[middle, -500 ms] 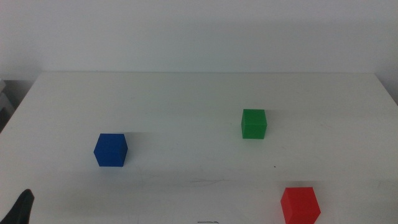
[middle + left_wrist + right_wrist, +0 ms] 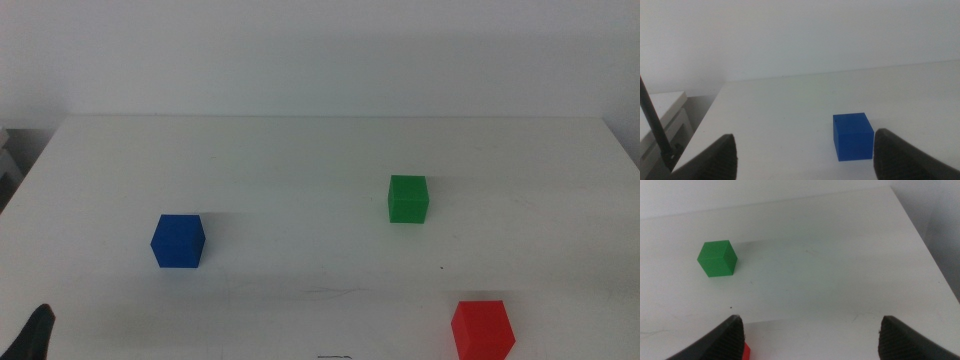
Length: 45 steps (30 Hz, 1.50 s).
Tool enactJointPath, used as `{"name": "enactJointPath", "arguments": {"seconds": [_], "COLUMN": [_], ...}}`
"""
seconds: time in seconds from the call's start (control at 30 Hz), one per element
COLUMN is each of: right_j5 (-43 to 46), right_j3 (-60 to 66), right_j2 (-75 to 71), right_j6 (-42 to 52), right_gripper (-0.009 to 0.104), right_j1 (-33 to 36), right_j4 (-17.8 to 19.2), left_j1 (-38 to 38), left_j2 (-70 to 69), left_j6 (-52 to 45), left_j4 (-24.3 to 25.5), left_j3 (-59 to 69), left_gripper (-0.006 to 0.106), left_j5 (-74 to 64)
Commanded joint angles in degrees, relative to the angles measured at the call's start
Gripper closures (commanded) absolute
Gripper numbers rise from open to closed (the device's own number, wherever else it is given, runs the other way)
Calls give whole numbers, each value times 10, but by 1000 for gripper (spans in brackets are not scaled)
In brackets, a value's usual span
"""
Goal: Stack red cubes first, then green, then blue cubes in a specific spot.
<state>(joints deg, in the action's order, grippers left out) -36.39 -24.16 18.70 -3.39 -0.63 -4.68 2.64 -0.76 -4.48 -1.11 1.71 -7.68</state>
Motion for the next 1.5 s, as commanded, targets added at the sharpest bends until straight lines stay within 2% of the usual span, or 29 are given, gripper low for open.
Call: {"name": "enactJointPath", "arguments": {"seconds": [0.0,0.2,0.4,0.5,0.7,0.8,1.17,1.47], "right_j5": [15,-157,-257,-258,-256,-249,-176,-136], "right_j3": [-65,-203,-283,-303,-315,-315,-315,-315], "right_j2": [65,223,329,377,469,507,618,650], "right_j6": [6,-1,-27,-95,-261,-326,-322,-308], "right_gripper": [1,1,1,1,4,6,15,24], "right_j1": [-2,6,107,160,280,317,335,341], "right_j4": [2,-7,-5,7,116,145,120,119], "left_j1": [1,1,1,1,1,1,1,1], "left_j2": [-11,-11,-11,-11,-11,-11,-11,-11], "left_j6": [4,4,4,4,3,3,3,3], "left_j4": [-5,-5,-5,-5,-5,-5,-5,-5], "left_j3": [-2,-2,-2,-2,-2,-2,-2,-2], "left_gripper": [7,7,7,7,7,7,7,7], "left_j5": [48,48,48,48,48,48,48,48]}}
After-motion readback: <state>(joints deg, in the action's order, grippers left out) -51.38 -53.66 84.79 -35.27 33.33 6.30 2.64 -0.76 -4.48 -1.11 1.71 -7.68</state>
